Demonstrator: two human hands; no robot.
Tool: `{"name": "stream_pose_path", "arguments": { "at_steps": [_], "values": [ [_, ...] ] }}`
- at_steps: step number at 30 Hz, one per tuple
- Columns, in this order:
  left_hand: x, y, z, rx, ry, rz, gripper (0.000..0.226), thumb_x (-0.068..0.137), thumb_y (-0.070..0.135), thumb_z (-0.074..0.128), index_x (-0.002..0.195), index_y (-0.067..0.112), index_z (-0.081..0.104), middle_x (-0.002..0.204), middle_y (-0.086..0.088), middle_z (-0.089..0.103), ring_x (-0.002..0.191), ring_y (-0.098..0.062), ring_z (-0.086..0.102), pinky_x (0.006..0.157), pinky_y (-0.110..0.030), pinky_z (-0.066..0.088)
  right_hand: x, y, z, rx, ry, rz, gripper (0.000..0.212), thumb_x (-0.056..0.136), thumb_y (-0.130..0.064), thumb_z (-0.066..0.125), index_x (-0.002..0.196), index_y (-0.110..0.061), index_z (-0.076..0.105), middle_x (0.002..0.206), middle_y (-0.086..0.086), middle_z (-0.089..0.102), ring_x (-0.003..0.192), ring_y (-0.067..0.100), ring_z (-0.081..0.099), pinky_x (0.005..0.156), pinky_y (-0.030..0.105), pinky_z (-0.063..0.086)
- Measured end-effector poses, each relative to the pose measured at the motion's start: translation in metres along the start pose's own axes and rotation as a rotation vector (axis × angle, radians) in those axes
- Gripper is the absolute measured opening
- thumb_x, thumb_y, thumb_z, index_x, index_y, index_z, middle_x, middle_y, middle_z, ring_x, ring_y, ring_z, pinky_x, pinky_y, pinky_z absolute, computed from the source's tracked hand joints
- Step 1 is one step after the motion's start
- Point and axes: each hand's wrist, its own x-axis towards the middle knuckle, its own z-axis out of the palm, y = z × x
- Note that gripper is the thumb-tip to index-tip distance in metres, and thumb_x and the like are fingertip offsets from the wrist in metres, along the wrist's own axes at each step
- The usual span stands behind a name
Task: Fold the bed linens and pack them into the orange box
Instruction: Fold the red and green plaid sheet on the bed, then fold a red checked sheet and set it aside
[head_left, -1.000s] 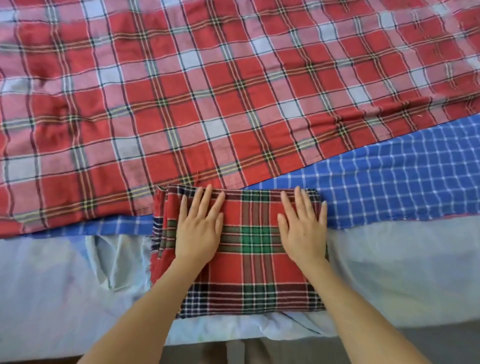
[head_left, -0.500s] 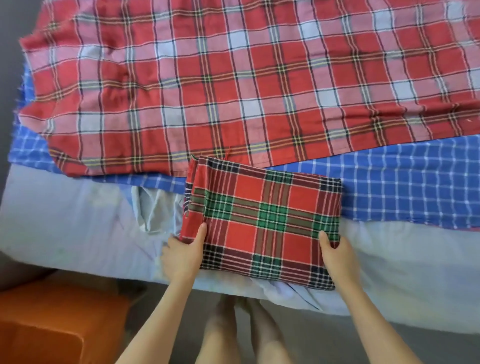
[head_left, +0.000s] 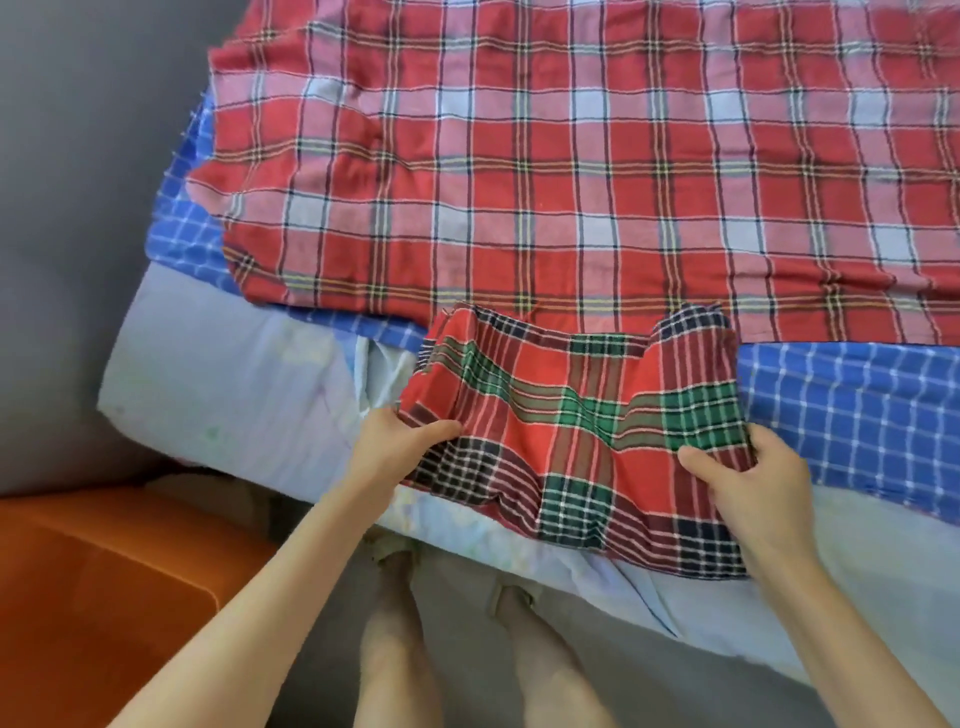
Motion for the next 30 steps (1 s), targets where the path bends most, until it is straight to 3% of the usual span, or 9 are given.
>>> {"name": "stream_pose_path", "arguments": {
  "at_steps": [3,6,10,12,15,19,22,26,30],
  "values": [
    [-0.008,0.011,-0.062,0.018,0.083,0.092,0.015,0.071,0.02,0.08,0.074,0.021,0.066,0.065,0.006,0.07,0.061,-0.01,0.068,0.057,-0.021,0.052,-0.026,-0.05,0.025,0.042,-0.055,-0.137,0.018,0.077,-0.02,0.075,0.085,-0.028,0.062,0.082,-0.014,0.067,0.078,0.012,0.066,0.072,0.034,0.053],
    [-0.004,0.011,-0.141,0.121,0.236,0.112,0.019,0.073,0.025,0.079,0.08,0.021,0.062,0.074,0.005,0.065,0.068,-0.012,0.063,0.061,-0.025,0.049,-0.049,-0.093,0.082,0.071,-0.133,-0.249,0.025,0.078,-0.018,0.074,0.096,-0.027,0.059,0.086,-0.019,0.064,0.081,0.004,0.063,0.07,0.028,0.05],
    [0.024,0.001,-0.245,0.516,0.528,0.164,0.041,0.069,0.039,0.08,0.09,0.007,0.063,0.088,-0.009,0.06,0.086,-0.031,0.059,0.074,-0.041,0.048,-0.084,-0.13,0.195,0.031,-0.256,-0.302,0.026,0.08,-0.02,0.071,0.102,-0.024,0.057,0.091,-0.016,0.063,0.082,0.004,0.056,0.076,0.027,0.048],
    [0.04,-0.007,-0.284,0.672,0.616,0.167,0.039,0.07,0.039,0.079,0.086,0.006,0.067,0.093,-0.015,0.058,0.091,-0.037,0.056,0.077,-0.044,0.046,-0.101,-0.141,0.251,0.032,-0.26,-0.327,0.031,0.08,-0.02,0.07,0.109,-0.02,0.059,0.1,-0.009,0.066,0.092,0.01,0.059,0.083,0.029,0.049],
    [0.07,-0.027,-0.322,0.881,0.655,0.063,0.04,0.072,0.045,0.075,0.087,0.008,0.071,0.097,-0.018,0.058,0.096,-0.04,0.055,0.081,-0.044,0.042,-0.112,-0.151,0.31,-0.072,-0.29,-0.261,0.03,0.083,-0.025,0.067,0.111,-0.021,0.057,0.107,-0.006,0.066,0.099,0.016,0.062,0.084,0.033,0.052],
    [0.114,-0.054,-0.345,1.122,0.536,-0.085,0.04,0.085,0.046,0.059,0.106,0.013,0.068,0.109,-0.013,0.055,0.104,-0.034,0.052,0.089,-0.042,0.042,-0.092,-0.151,0.352,-0.551,-0.419,-0.164,0.018,0.086,-0.027,0.056,0.1,-0.018,0.059,0.102,-0.001,0.068,0.092,0.024,0.064,0.077,0.031,0.052],
    [0.14,-0.05,-0.345,1.092,0.542,-0.082,0.038,0.089,0.037,0.055,0.113,0.009,0.062,0.118,-0.016,0.053,0.111,-0.035,0.048,0.093,-0.043,0.039,-0.059,-0.164,0.341,-0.728,-0.399,-0.148,0.019,0.089,-0.03,0.05,0.097,-0.016,0.061,0.097,0.002,0.065,0.095,0.025,0.062,0.076,0.028,0.048],
    [0.173,-0.011,-0.322,0.927,0.563,0.216,0.024,0.086,0.022,0.057,0.098,0.003,0.066,0.106,-0.021,0.059,0.096,-0.041,0.053,0.081,-0.044,0.042,0.001,-0.183,0.305,-0.714,-0.228,-0.163,0.036,0.091,-0.038,0.051,0.122,-0.02,0.057,0.118,0.007,0.063,0.112,0.03,0.057,0.087,0.034,0.045],
    [0.217,0.042,-0.296,0.6,0.483,0.23,0.029,0.091,0.02,0.051,0.109,0.004,0.068,0.114,-0.022,0.061,0.104,-0.04,0.056,0.086,-0.041,0.044,0.062,-0.175,0.285,-0.869,-0.12,-0.2,0.068,0.086,-0.048,0.058,0.145,-0.025,0.032,0.14,0.006,0.048,0.125,0.03,0.047,0.098,0.039,0.041]
  ]
}}
